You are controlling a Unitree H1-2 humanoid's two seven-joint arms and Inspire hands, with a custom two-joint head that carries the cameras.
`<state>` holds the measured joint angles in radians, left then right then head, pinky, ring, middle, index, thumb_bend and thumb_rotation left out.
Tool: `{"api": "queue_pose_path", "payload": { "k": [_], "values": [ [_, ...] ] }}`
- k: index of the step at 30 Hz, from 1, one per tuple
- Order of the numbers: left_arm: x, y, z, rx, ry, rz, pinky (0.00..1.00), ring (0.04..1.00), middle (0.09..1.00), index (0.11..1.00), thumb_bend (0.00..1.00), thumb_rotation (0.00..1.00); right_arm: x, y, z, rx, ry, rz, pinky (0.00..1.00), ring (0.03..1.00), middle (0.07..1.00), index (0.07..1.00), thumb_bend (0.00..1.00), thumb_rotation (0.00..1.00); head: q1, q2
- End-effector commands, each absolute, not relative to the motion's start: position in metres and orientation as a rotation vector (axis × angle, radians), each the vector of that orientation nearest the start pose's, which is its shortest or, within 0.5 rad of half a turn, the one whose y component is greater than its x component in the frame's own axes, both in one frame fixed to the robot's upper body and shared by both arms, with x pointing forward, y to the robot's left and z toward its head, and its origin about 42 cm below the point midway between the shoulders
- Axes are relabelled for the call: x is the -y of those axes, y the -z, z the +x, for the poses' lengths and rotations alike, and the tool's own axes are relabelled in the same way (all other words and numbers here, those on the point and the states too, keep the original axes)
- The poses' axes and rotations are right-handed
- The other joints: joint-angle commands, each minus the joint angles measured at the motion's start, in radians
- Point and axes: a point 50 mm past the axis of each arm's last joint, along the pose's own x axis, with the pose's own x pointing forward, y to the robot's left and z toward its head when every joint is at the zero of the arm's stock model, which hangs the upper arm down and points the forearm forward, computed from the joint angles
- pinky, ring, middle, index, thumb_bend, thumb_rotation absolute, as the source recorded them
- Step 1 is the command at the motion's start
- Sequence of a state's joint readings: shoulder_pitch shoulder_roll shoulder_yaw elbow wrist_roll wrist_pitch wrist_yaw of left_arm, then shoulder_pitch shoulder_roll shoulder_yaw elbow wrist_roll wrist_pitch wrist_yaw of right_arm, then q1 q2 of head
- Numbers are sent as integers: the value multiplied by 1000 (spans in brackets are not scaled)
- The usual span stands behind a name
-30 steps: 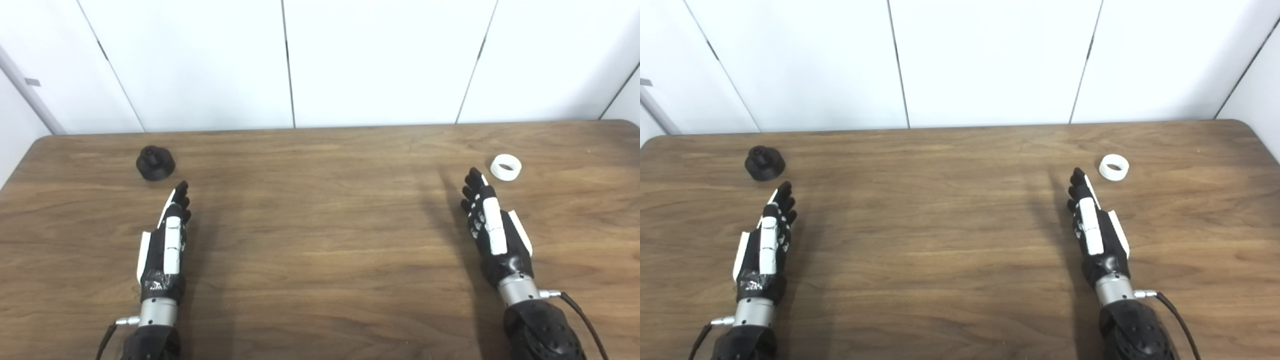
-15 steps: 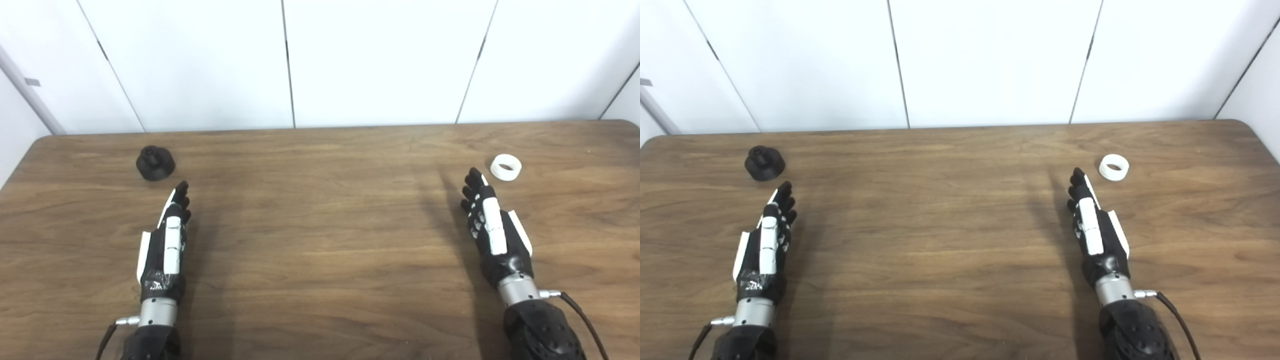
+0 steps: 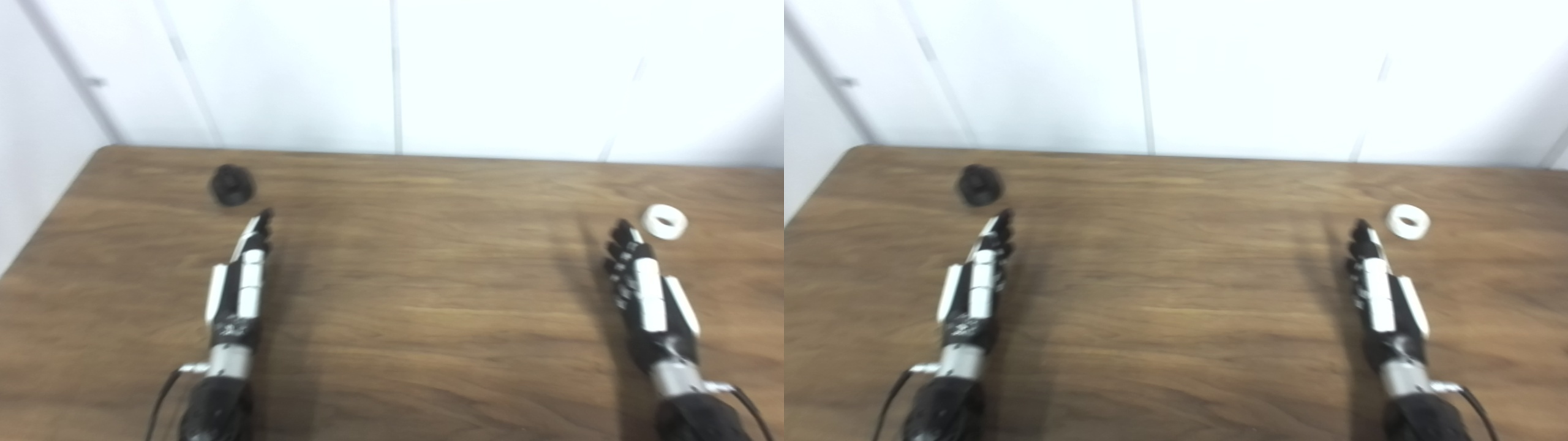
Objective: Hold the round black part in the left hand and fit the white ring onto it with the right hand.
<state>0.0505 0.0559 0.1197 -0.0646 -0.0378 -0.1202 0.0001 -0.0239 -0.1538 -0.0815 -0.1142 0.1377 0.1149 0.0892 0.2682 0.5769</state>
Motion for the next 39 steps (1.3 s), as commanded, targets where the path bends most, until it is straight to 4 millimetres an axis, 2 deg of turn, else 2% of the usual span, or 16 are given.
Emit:
{"api": "queue_pose_path", "payload": {
  "k": [1, 5, 12, 16, 22, 27, 30, 32, 35, 39],
  "values": [
    [-252, -99, 261, 123, -121, 11, 1000, 1000, 997, 961, 488, 970, 278, -139, 295, 73, -43, -15, 1000, 1000, 1000, 1000, 505, 1000, 24, -14],
    [-245, -94, 262, 121, -121, 8, 1000, 1000, 1000, 970, 482, 968, 282, -137, 296, 73, -47, -10, 1000, 1000, 1000, 1000, 478, 1000, 67, -45],
    [-238, -87, 265, 114, -121, 0, 1000, 1000, 1000, 976, 495, 955, 282, -137, 296, 55, -48, -21, 1000, 1000, 1000, 1000, 476, 1000, 95, -81],
    [-237, -86, 264, 113, -127, 11, 1000, 1000, 1000, 973, 526, 932, 280, -141, 294, 49, -47, -11, 1000, 1000, 1000, 1000, 463, 1000, 87, -80],
    [-239, -90, 261, 107, -131, 41, 1000, 1000, 1000, 970, 557, 889, 277, -147, 290, 51, -52, -19, 1000, 1000, 1000, 1000, 448, 1000, 37, -54],
    [-245, -97, 256, 87, -161, 223, 986, 1000, 1000, 986, 666, 757, 277, -148, 289, 55, -58, -28, 1000, 1000, 1000, 1000, 451, 1000, 19, -39],
    [-247, -101, 253, 100, -182, 219, 987, 985, 987, 979, 753, 581, 277, -146, 288, 55, -58, -31, 1000, 1000, 1000, 1000, 438, 1000, 15, -36],
    [-249, -103, 252, 109, -194, 227, 989, 982, 983, 975, 775, 522, 276, -146, 287, 59, -60, -31, 1000, 1000, 1000, 1000, 436, 1000, 15, -36],
    [-256, -118, 253, 109, -221, 263, 988, 983, 978, 962, 834, 421, 274, -146, 286, 63, -59, -27, 1000, 1000, 1000, 1000, 428, 1000, 14, -34],
    [-272, -144, 261, 122, -265, 383, 1000, 993, 973, 957, 912, 376, 272, -145, 286, 63, -53, -26, 1000, 1000, 1000, 1000, 434, 1000, 14, -38]
  ]
}}
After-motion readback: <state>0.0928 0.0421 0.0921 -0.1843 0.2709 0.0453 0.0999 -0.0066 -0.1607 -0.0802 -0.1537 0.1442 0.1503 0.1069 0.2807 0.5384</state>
